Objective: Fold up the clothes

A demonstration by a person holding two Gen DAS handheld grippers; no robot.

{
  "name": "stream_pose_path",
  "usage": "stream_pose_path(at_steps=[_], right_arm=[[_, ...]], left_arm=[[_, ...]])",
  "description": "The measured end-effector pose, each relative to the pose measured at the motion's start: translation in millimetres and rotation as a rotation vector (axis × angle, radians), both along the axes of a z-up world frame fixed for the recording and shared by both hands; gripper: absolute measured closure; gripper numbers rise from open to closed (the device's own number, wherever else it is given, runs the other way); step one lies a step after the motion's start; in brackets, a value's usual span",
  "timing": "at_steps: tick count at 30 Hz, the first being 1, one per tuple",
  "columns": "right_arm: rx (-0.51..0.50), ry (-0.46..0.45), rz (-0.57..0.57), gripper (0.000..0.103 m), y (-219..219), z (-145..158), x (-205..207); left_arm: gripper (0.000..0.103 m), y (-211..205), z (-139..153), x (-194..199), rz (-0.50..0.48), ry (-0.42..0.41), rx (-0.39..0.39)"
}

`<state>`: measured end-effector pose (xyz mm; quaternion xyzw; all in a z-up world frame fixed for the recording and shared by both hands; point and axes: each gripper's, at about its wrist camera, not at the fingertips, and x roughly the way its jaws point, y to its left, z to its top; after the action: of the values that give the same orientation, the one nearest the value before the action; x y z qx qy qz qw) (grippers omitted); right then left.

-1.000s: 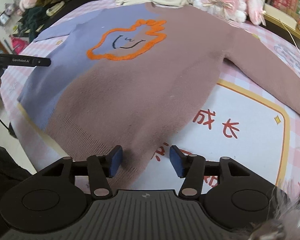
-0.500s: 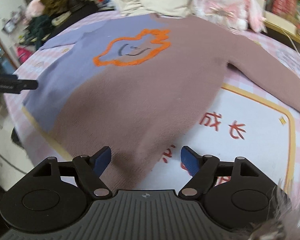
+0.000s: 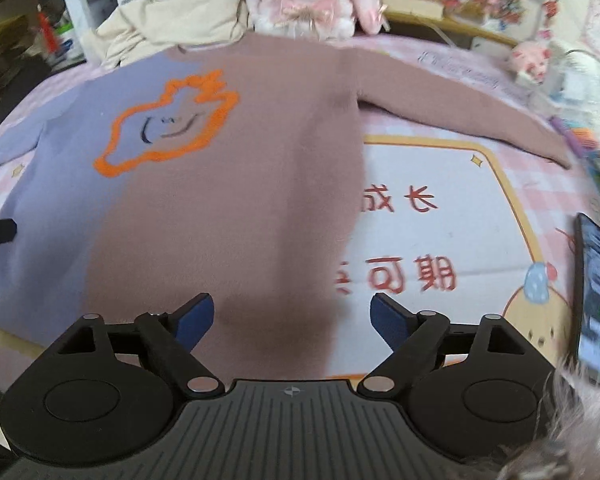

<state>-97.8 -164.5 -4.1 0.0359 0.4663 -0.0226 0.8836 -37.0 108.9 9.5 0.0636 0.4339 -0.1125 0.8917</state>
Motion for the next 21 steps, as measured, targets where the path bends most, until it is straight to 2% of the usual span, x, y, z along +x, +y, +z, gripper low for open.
stream_pose_path(at_steps=[3,6,9,17,21], right_arm=[[-0.021,-0.040,-0.042,0.015,30.5,2.3,-8.4],[-0.057,-0.054,-0.042,0.015,60.9,1.3,-14.8],[-0.084,-0.043,-0.026,0.012,84.5,2.9,-16.1],[-0.091,-0.057,0.027,0.012,121.0,7.0,0.8],[-0.123,-0.079,0.098,0.012,140.3,12.3,11.3]], left_arm=[[0.005,10.1,-1.9,5.2,-0.077,0.015,-0.025],[0.006,16.8,-5.1,3.7,-0.153,-0.004,0.032],[0.005,27.1,-4.1,0.0,-0.191,-0.019,0.049],[0.005,61.6,0.2,0.7,-0.179,-0.063,0.065],[0.005,71.9,3.6,-0.2,-0.174,-0.117,0.126]])
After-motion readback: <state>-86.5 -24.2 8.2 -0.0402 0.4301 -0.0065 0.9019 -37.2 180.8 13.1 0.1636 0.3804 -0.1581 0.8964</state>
